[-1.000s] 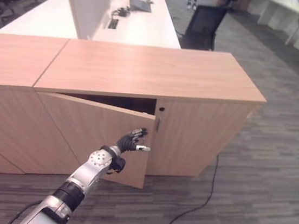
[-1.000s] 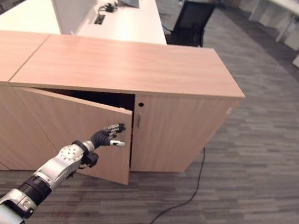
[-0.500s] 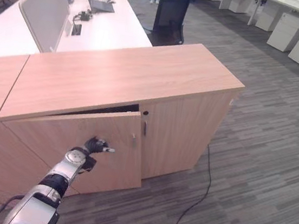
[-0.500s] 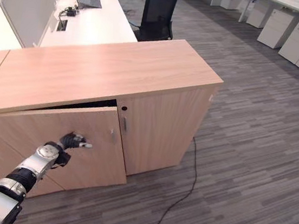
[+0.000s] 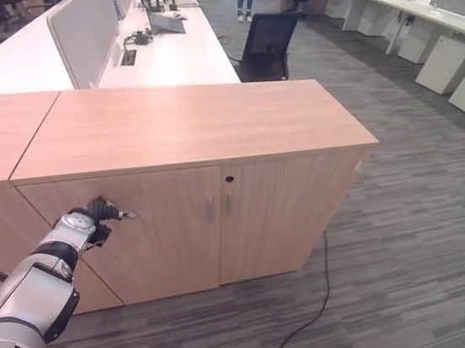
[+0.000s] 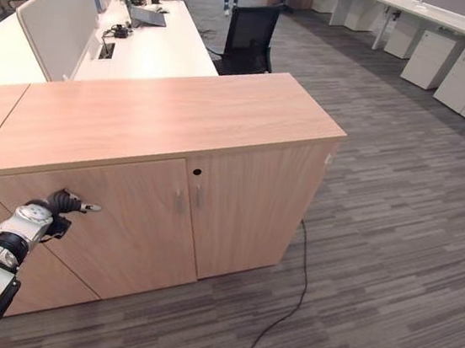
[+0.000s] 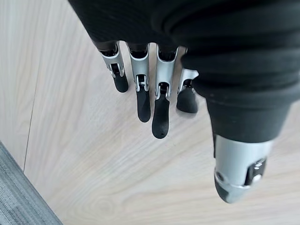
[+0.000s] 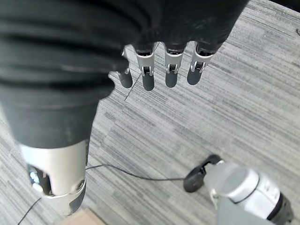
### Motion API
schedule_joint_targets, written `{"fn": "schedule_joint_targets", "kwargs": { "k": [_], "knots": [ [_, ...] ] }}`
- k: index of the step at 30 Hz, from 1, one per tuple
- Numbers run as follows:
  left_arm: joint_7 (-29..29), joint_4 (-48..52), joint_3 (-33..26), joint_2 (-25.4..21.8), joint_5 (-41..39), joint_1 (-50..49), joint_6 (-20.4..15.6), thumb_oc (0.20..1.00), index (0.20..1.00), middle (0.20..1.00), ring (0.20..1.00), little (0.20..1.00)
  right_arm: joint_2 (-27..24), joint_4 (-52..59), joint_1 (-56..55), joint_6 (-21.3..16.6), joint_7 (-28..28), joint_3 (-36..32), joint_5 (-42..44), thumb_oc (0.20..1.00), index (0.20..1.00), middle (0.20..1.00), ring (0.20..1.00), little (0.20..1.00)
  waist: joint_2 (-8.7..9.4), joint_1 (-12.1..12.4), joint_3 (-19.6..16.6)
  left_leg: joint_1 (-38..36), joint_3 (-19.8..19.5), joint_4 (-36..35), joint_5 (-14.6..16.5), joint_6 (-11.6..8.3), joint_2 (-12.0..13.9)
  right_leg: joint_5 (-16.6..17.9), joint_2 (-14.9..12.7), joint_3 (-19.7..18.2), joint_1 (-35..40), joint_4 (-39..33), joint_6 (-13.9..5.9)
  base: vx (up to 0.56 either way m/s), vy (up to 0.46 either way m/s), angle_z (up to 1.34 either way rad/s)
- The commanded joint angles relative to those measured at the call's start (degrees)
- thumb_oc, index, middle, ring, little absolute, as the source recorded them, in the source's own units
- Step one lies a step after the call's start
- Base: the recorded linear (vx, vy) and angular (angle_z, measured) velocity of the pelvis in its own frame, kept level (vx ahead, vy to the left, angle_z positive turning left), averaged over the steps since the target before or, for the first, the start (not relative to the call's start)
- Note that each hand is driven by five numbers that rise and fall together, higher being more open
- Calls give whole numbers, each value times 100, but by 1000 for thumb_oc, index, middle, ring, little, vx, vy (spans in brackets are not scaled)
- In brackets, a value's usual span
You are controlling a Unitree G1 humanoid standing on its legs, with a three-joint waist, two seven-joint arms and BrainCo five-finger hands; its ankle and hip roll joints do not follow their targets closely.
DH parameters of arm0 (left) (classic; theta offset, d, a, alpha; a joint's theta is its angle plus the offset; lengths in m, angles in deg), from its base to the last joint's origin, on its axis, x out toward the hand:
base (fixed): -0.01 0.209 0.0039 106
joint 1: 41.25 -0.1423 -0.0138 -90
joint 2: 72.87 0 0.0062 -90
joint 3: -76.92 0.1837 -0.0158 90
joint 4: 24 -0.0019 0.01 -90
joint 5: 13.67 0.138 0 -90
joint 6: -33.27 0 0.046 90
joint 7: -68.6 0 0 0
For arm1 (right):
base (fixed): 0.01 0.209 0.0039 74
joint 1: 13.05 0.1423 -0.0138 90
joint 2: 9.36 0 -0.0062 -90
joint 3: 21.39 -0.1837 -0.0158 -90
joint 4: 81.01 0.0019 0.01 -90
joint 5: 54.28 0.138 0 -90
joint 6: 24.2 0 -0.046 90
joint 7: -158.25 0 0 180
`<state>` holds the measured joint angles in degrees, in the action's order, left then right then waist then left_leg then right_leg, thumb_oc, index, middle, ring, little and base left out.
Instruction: Put the empty folder in the office cabinet
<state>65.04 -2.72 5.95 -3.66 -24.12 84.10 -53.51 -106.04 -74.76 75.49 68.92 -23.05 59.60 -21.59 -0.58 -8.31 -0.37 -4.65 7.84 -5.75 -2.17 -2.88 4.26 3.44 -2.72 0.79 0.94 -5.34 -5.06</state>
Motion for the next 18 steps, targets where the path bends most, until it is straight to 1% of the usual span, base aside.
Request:
{"fn": "schedule_joint_targets", "kwargs": {
  "k": [1,7,9,10,11,13,14,15,16,18],
  "knots": [
    [170,-204,-220,-350,-415,1350,-431,1000,1000,1000,1000,1000,-4,-334,261,-58,-3,173,233,1000,1000,1000,1000,1000,56,-36,113,-16,187,75,469,188,-260,-371,31,314,265,34,-205,4,16,-3],
    [201,-77,-140,-329,-666,1637,-473,1000,1000,1000,1000,1000,116,-319,203,-63,-10,223,255,1000,1000,1000,1000,1000,55,-66,80,-54,217,75,497,188,-257,-361,21,318,289,34,-218,0,0,0],
    [252,3,-305,-250,-1186,1602,-483,1000,1000,1000,1000,1000,160,-296,168,-58,-4,242,227,1000,1000,1000,1000,1000,47,-92,77,-63,251,75,519,189,-247,-372,18,311,277,34,-225,0,0,0],
    [253,8,-308,-251,-1190,1595,-481,1000,1000,1000,1000,1000,158,-295,167,-57,-3,244,227,1000,1000,1000,1000,1000,44,-92,76,-64,253,75,520,189,-246,-371,19,309,277,34,-225,0,0,0],
    [231,188,-423,-191,-1532,1491,-493,1000,1000,1000,1000,1000,197,-248,160,-67,14,245,231,1000,1000,1000,1000,1000,36,-113,70,-64,283,75,536,188,-242,-373,18,293,263,34,-232,0,0,0],
    [214,301,-479,-163,-1680,1400,-492,1000,1000,1000,1000,1000,227,-231,139,-69,20,238,229,1000,1000,1000,1000,1000,35,-114,64,-66,291,75,542,192,-239,-372,16,295,261,34,-235,0,0,0],
    [168,498,-656,-69,-2061,1177,-488,1000,1000,1000,1000,1000,262,-211,117,-57,19,236,197,1000,1000,1000,1000,1000,41,-107,67,-69,301,75,552,192,-241,-372,16,294,258,34,-232,0,0,0],
    [153,554,-741,-23,-2227,1053,-473,1000,1000,1000,1000,1000,260,-211,116,-45,9,223,192,1000,1000,1000,1000,1000,42,-110,59,-73,308,75,557,192,-240,-372,18,296,260,34,-230,11,8,-5],
    [156,564,-749,-23,-2229,1039,-470,1000,1000,1000,1000,1000,255,-211,113,-44,8,228,191,1000,1000,1000,1000,1000,38,-113,55,-74,309,75,558,192,-240,-373,18,295,260,34,-230,14,3,-7],
    [84,858,-1026,130,-2636,560,-471,1000,1000,1000,1000,1000,318,-129,96,-44,15,256,123,1000,1000,1000,1000,1000,38,-107,35,-78,320,75,574,189,-235,-390,25,289,273,34,-227,23,6,-7]
  ]
}}
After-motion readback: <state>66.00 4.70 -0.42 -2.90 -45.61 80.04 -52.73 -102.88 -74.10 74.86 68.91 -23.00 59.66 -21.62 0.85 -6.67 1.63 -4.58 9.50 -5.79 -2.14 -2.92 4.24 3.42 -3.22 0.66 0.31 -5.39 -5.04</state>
